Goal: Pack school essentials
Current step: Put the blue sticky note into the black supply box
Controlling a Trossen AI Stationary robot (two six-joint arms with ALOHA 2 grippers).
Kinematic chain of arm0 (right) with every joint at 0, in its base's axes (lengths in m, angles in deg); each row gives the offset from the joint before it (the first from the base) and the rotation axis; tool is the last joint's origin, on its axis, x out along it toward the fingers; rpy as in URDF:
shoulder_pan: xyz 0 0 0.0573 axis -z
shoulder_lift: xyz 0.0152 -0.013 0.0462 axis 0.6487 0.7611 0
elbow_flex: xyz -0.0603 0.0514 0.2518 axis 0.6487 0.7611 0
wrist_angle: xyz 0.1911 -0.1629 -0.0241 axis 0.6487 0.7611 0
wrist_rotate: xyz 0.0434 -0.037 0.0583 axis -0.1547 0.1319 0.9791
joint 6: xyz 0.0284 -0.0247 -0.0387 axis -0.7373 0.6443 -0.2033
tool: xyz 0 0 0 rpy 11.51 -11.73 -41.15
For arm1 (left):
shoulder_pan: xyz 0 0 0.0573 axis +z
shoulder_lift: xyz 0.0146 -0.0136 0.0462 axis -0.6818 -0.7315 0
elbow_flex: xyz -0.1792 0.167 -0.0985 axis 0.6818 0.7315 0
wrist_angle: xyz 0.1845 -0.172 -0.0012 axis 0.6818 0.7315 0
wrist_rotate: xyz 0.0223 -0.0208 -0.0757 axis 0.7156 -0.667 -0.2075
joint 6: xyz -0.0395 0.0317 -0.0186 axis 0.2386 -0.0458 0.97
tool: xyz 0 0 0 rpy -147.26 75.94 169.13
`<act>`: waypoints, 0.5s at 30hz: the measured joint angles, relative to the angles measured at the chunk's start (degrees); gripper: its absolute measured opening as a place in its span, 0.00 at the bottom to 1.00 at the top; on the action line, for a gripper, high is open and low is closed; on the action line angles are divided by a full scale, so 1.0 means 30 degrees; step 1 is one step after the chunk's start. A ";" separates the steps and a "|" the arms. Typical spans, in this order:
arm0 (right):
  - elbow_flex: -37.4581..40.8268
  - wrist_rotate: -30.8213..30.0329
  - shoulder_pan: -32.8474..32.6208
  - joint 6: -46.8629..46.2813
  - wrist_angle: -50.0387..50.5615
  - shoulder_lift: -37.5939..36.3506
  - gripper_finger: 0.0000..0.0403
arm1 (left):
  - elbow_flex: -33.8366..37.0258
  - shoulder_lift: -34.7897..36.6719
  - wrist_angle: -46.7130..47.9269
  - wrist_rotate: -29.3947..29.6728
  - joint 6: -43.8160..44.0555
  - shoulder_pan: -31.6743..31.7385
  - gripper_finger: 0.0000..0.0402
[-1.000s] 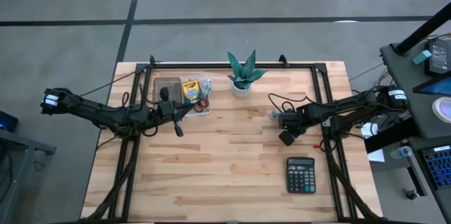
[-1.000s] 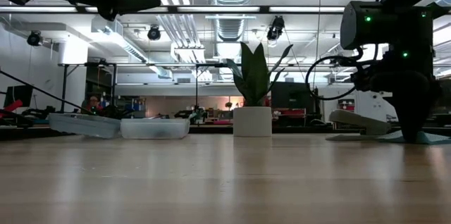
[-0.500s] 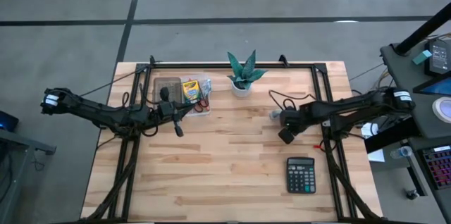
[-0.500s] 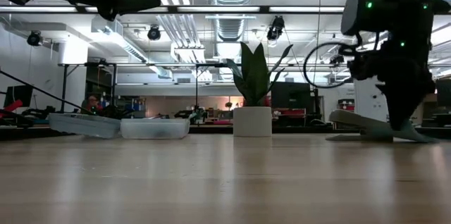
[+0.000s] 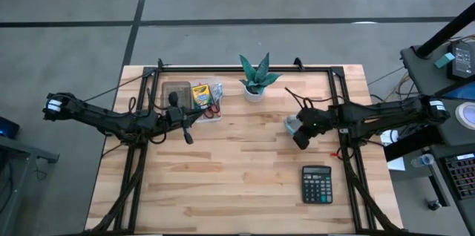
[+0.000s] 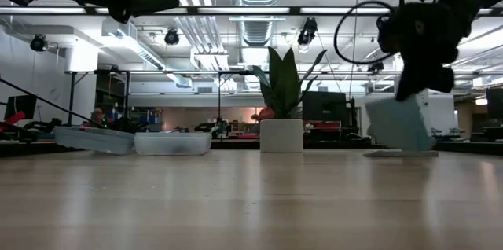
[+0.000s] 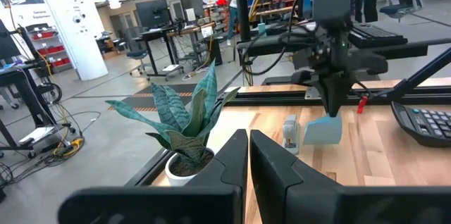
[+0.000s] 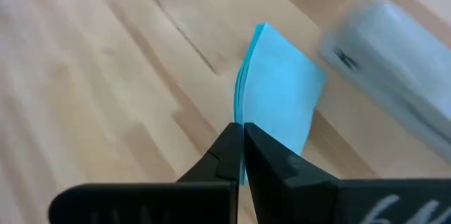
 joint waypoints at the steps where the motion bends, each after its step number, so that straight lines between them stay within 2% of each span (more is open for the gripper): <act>1: 0.0003 0.0028 0.0000 0.0288 -0.0650 -0.0073 0.02 | 0.0000 0.0000 0.0000 -0.0001 -0.0003 0.0000 0.00; 8: 0.0080 0.0065 0.0000 0.2057 -0.4899 0.0327 0.02 | 0.0000 0.0000 -0.0029 -0.0002 0.0002 0.0007 0.00; 15: 0.1112 0.0248 -0.0007 0.3870 -1.1639 0.1238 0.02 | 0.0015 -0.0179 -0.0522 -0.0457 0.0179 0.0007 0.00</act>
